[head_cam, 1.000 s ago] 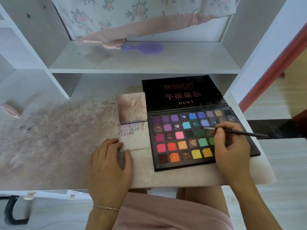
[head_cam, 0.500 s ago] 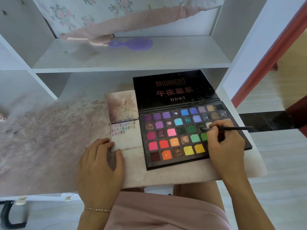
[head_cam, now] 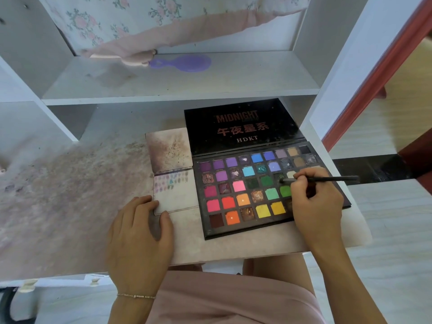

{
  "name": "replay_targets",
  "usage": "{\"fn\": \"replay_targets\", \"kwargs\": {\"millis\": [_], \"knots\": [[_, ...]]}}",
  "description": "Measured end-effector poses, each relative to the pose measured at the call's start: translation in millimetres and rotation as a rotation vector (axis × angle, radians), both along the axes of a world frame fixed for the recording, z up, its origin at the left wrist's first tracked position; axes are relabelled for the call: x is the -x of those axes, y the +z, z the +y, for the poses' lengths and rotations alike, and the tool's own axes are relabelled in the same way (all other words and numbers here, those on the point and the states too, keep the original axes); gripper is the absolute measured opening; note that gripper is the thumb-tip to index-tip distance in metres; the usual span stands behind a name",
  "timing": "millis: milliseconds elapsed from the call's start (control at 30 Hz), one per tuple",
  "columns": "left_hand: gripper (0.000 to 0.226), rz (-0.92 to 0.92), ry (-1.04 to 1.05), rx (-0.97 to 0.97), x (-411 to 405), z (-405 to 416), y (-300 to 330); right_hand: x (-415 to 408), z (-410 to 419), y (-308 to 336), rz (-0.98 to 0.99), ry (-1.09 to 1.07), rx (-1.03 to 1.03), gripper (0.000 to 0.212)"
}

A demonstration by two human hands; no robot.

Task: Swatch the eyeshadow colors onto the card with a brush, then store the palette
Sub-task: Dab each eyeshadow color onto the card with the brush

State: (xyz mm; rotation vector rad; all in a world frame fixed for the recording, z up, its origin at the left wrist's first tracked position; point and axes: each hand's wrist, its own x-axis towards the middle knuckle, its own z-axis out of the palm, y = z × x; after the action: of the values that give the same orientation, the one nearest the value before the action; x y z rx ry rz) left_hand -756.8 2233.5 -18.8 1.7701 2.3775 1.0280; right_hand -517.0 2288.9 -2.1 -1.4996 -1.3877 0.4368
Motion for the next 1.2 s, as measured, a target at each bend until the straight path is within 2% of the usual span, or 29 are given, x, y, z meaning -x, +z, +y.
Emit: {"fn": "replay_targets", "kwargs": {"millis": [200,300,467,667,767,900,1200], "knots": [[0.044,0.0,0.0,-0.005,-0.3,-0.4,0.6,0.7,-0.5,1.3,0.006,0.004,-0.008,0.033],[0.041,-0.003,0.001,0.007,-0.1,-0.6,0.3,2.0,-1.3,3.4,0.022,0.035,-0.017,0.02],[0.035,0.012,0.009,0.002,0.5,-0.5,-0.4,11.0,-2.7,6.6,0.042,0.095,-0.021,0.015],[0.037,0.019,-0.009,-0.007,1.4,-1.4,-0.5,49.3,-9.2,11.4,0.063,0.233,-0.055,0.024],[0.03,0.021,-0.002,-0.021,1.4,-1.7,-1.4,70.8,-9.2,11.3,0.091,0.334,-0.001,0.02],[0.04,0.03,-0.016,-0.018,2.1,-2.5,-0.4,93.9,-1.2,13.4,0.09,0.44,0.071,0.021],[0.033,0.048,-0.03,0.003,3.2,-2.6,-0.8,119.8,18.1,13.3,0.053,0.471,0.159,0.008]]}}
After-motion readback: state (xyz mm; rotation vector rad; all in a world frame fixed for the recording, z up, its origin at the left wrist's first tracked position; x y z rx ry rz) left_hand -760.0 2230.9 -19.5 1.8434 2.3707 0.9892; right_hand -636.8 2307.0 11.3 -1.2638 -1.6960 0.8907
